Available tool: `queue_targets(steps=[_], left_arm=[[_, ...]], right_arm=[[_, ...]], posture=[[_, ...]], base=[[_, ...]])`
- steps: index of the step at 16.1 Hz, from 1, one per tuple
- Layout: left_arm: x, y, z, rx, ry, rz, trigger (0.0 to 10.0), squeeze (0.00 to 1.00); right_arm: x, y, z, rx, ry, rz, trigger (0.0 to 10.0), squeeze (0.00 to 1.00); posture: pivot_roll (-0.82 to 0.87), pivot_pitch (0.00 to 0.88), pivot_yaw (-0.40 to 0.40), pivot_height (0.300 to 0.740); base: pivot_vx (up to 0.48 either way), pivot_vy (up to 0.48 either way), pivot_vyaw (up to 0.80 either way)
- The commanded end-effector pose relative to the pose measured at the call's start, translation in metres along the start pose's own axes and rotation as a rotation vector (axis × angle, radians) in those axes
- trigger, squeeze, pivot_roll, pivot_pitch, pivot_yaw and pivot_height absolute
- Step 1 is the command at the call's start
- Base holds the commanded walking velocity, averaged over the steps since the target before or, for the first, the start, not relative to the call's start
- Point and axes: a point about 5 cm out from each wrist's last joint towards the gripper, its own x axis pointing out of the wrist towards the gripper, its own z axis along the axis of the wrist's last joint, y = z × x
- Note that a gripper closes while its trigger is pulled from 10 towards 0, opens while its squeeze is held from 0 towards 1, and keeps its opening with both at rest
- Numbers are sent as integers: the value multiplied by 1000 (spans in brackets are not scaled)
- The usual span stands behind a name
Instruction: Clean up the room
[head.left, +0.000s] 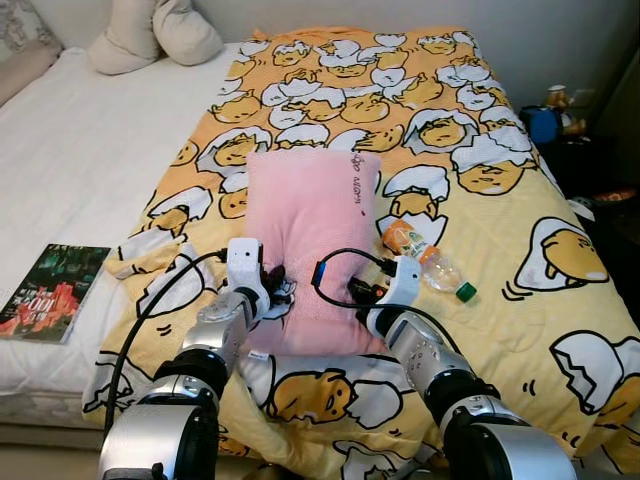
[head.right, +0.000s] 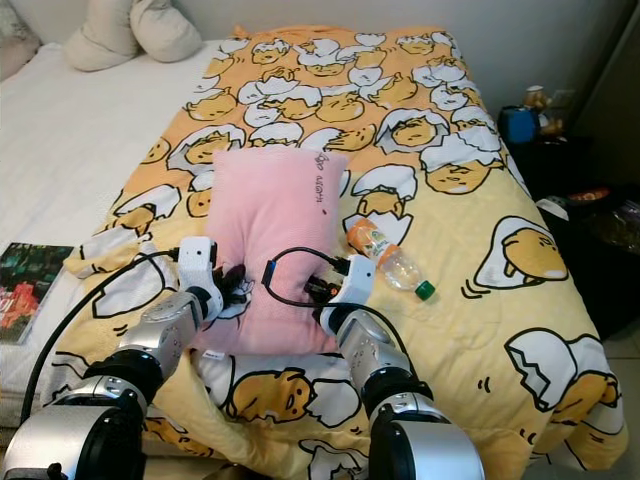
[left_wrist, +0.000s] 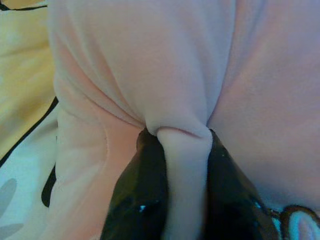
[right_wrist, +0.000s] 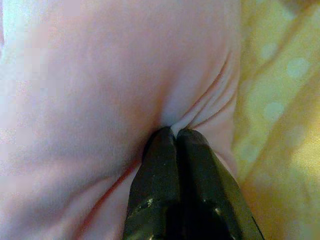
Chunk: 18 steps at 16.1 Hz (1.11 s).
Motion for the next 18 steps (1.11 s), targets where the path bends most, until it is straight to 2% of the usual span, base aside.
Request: queue_targets(steps=[1,4,6,8,9,11,12,14,16,17,18], left_arm=[[0,-10,-17,-13,67,-31,0,0],[3,-17,-12,-12,48,-36,0,0],[5,-21,-5,28,17,-45,0,0],[7,-29,10,38,-81,-57,0,0],[9,-34,16,31,-108,-68,0,0],[10,-39,24,22,-146,-69,0,0],[11,-42,43,59,-222,-62,0,0],[11,-43,54,67,-264,-59,0,0],[6,-48,101,84,-436,-90,0,0],[3,-48,119,80,-491,-95,0,0],[1,-48,126,81,-514,-97,0,0]], right_arm=[[3,7,-6,-21,28,14,0,0],[2,3,-5,16,17,-7,0,0],[4,8,4,-13,-7,11,0,0],[3,0,13,-102,-33,-43,0,0],[1,-4,17,-158,-50,-60,0,0],[0,-6,26,-206,-85,-76,0,0],[2,0,43,-252,-157,-51,0,0],[2,4,52,-273,-196,-37,0,0],[1,24,90,-281,-350,26,0,0],[-1,34,105,-275,-412,59,0,0],[-2,38,112,-275,-439,73,0,0]], posture=[[-155,0,119,740],[-166,0,116,740],[-171,0,116,740],[-161,0,110,740],[-158,0,107,740],[-154,0,101,740],[-147,0,92,740],[-144,0,90,740],[-143,0,86,740],[-145,0,85,740],[-146,0,87,740]], base=[[0,0,0],[0,0,0],[0,0,0],[0,0,0],[0,0,0],[0,0,0],[0,0,0],[0,0,0],[0,0,0],[0,0,0],[0,0,0]])
